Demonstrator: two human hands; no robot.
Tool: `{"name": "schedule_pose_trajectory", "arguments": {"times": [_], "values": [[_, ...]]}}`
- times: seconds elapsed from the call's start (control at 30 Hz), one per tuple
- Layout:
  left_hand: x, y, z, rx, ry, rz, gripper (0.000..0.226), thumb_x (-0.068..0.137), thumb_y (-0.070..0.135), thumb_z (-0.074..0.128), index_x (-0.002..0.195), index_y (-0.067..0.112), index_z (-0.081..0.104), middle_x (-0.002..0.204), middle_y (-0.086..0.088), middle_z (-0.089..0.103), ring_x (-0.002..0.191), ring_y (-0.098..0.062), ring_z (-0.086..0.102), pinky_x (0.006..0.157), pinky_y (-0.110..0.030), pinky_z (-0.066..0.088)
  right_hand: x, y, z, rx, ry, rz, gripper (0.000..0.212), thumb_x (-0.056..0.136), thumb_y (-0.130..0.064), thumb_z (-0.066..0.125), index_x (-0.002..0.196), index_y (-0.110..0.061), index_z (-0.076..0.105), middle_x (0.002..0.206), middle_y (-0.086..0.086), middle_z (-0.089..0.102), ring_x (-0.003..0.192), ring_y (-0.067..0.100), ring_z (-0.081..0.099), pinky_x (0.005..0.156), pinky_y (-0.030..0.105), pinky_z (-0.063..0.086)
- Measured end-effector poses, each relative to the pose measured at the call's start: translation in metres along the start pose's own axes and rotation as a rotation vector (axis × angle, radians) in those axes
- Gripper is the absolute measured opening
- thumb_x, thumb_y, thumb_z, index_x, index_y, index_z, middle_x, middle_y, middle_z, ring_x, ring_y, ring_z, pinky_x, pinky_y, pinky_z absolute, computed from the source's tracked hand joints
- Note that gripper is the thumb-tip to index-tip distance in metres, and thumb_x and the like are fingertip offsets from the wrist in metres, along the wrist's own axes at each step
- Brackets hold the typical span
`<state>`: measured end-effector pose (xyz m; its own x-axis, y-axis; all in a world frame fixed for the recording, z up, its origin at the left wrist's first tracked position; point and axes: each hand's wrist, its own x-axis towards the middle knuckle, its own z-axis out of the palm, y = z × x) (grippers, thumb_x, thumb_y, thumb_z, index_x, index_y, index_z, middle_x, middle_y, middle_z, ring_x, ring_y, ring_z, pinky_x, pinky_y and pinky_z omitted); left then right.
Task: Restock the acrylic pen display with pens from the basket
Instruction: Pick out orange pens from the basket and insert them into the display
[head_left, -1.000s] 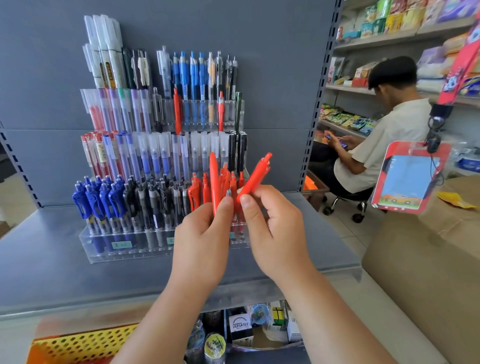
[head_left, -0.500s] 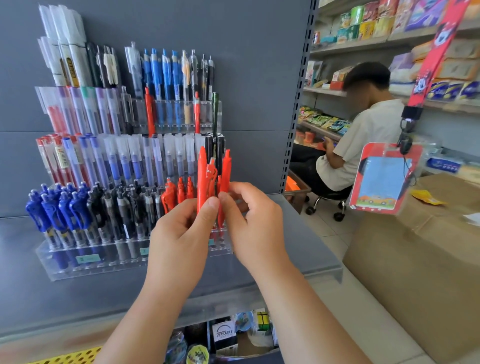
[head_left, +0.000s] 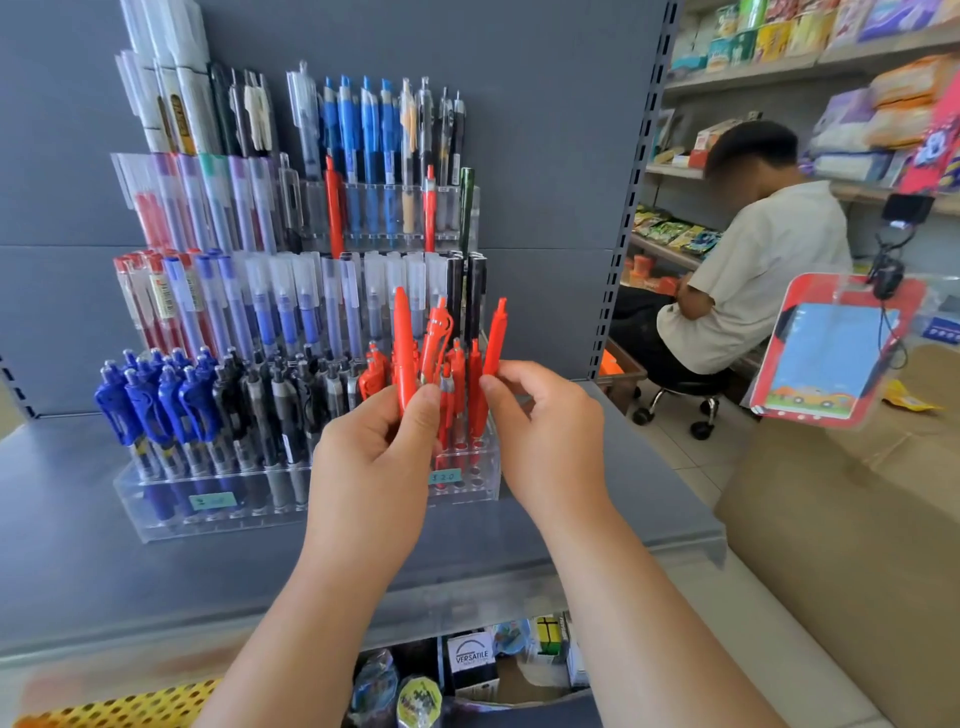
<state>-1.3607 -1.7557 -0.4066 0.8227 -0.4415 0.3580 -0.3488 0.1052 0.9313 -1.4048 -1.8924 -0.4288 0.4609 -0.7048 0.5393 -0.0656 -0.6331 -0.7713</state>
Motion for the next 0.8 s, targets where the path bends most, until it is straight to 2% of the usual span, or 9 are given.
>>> {"name": "schedule_pose_trajectory", "arguments": {"times": [0.13, 0.23, 0.33, 0.43, 0.53, 0.67, 0.8], "values": [[-0.001, 0.0, -0.003, 0.031, 0.0, 0.026, 0.047, 0.096, 0.036, 0.056, 0.071, -0.003, 0.056, 0.052, -0.009, 0.04, 0.046, -0.015, 0.029, 0.042, -0.023, 0.025, 0.0, 0.003, 0.004, -0.06, -0.009, 0.027, 0.017, 0.094, -0.038, 0.06, 0.101, -0.031, 0.074, 0.087, -0.014, 0.073, 0.08, 0.01, 0.067, 0.07, 0.037, 0.056], [0.0, -0.002, -0.003, 0.033, -0.001, 0.017, 0.043, 0.096, 0.035, 0.059, 0.067, 0.003, 0.061, 0.056, -0.016, 0.053, 0.045, -0.013, 0.035, 0.043, -0.022, 0.03, -0.003, 0.004, 0.006, -0.088, -0.04, 0.037, 0.018, 0.093, -0.04, 0.06, 0.103, -0.033, 0.073, 0.085, -0.014, 0.072, 0.079, 0.013, 0.067, 0.07, 0.039, 0.057], [0.0, -0.001, -0.001, 0.021, 0.015, -0.004, 0.036, 0.096, 0.031, 0.06, 0.067, 0.011, 0.068, 0.062, -0.006, 0.067, 0.042, -0.003, 0.043, 0.044, -0.014, 0.035, -0.007, 0.002, 0.005, -0.16, -0.079, 0.061, 0.015, 0.092, -0.039, 0.063, 0.105, -0.034, 0.07, 0.089, -0.015, 0.071, 0.076, 0.013, 0.065, 0.068, 0.036, 0.056], [-0.001, 0.0, 0.0, 0.002, 0.023, -0.015, 0.029, 0.097, 0.025, 0.06, 0.073, 0.013, 0.072, 0.067, 0.001, 0.072, 0.049, 0.003, 0.058, 0.049, -0.008, 0.041, -0.009, -0.001, 0.004, -0.236, -0.102, 0.096, 0.013, 0.092, -0.039, 0.063, 0.102, -0.032, 0.069, 0.098, -0.013, 0.07, 0.082, 0.016, 0.064, 0.069, 0.036, 0.055], [-0.001, 0.0, 0.001, -0.022, 0.001, -0.032, 0.022, 0.098, 0.02, 0.058, 0.082, 0.016, 0.072, 0.073, 0.004, 0.074, 0.062, -0.001, 0.068, 0.055, -0.01, 0.048, -0.009, -0.006, 0.003, -0.291, -0.106, 0.116, 0.014, 0.093, -0.041, 0.061, 0.101, -0.032, 0.068, 0.107, -0.011, 0.065, 0.092, 0.016, 0.061, 0.071, 0.035, 0.052], [-0.001, 0.0, 0.001, -0.042, -0.046, -0.05, 0.019, 0.101, 0.022, 0.054, 0.089, 0.022, 0.069, 0.079, 0.005, 0.076, 0.075, -0.009, 0.074, 0.068, -0.023, 0.058, -0.011, -0.009, 0.003, -0.298, -0.127, 0.135, 0.016, 0.095, -0.04, 0.058, 0.104, -0.03, 0.066, 0.11, -0.01, 0.062, 0.094, 0.017, 0.06, 0.071, 0.034, 0.05], [-0.002, 0.001, 0.0, -0.042, -0.064, -0.047, 0.02, 0.101, 0.023, 0.053, 0.089, 0.022, 0.07, 0.079, 0.006, 0.076, 0.072, -0.007, 0.073, 0.063, -0.017, 0.054, -0.012, -0.012, 0.003, -0.301, -0.112, 0.158, 0.017, 0.095, -0.04, 0.057, 0.105, -0.029, 0.065, 0.11, -0.01, 0.06, 0.095, 0.018, 0.06, 0.073, 0.036, 0.05]]}}
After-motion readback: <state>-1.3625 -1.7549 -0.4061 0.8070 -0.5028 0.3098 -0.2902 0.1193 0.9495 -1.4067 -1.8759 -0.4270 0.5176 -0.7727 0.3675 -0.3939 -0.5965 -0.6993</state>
